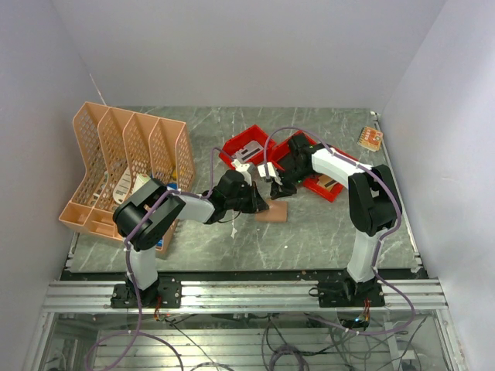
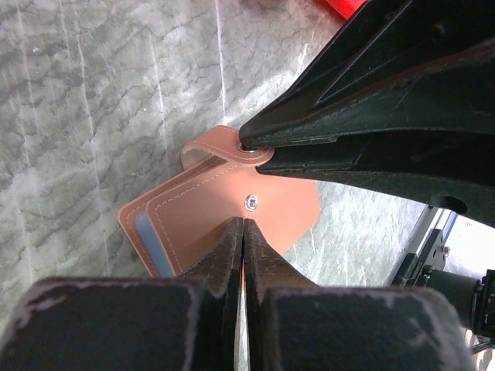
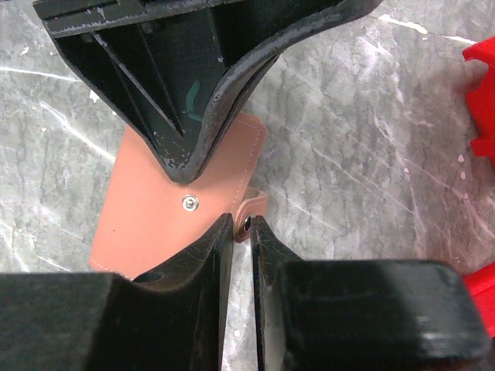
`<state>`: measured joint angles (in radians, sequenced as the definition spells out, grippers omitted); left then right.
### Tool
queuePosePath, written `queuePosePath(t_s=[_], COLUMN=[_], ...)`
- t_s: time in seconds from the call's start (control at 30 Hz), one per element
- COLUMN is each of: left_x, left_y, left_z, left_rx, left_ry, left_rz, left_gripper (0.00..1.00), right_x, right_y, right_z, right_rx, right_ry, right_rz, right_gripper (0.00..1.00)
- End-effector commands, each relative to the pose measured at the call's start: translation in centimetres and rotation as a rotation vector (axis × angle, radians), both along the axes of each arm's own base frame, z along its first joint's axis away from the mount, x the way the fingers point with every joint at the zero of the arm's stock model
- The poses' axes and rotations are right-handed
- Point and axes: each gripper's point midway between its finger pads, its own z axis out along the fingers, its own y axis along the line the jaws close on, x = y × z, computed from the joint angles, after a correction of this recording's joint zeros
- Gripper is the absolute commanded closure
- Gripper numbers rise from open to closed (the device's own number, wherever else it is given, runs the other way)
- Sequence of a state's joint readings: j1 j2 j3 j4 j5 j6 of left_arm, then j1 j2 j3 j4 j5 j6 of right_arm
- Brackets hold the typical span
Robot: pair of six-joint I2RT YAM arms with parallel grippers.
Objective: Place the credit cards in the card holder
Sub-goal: Close the card holder at the center of the board.
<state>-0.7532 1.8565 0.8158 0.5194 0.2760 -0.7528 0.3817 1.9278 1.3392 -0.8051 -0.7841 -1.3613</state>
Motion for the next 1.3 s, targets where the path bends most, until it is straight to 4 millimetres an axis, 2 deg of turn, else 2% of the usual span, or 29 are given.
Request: queuePosePath(t_s=[0.0, 1.27], left_x=[-0.38, -0.33], left_y=[0.80, 0.73], left_z=[-1.78, -1.85], left_rx=[0.036, 0.039], left_ry=[0.031, 0.030], left_rz=[0.000, -0.004], left_gripper=[0.93, 0.93], right_x=[0.55, 0.70], right_y=[0.29, 0.26], right_z=[1.08, 1.96], right_rx=[0.014, 0.023], right_ry=[-0.025, -0.038], right_rz=[-0.005, -0.014], right_gripper=[0.84, 0.82])
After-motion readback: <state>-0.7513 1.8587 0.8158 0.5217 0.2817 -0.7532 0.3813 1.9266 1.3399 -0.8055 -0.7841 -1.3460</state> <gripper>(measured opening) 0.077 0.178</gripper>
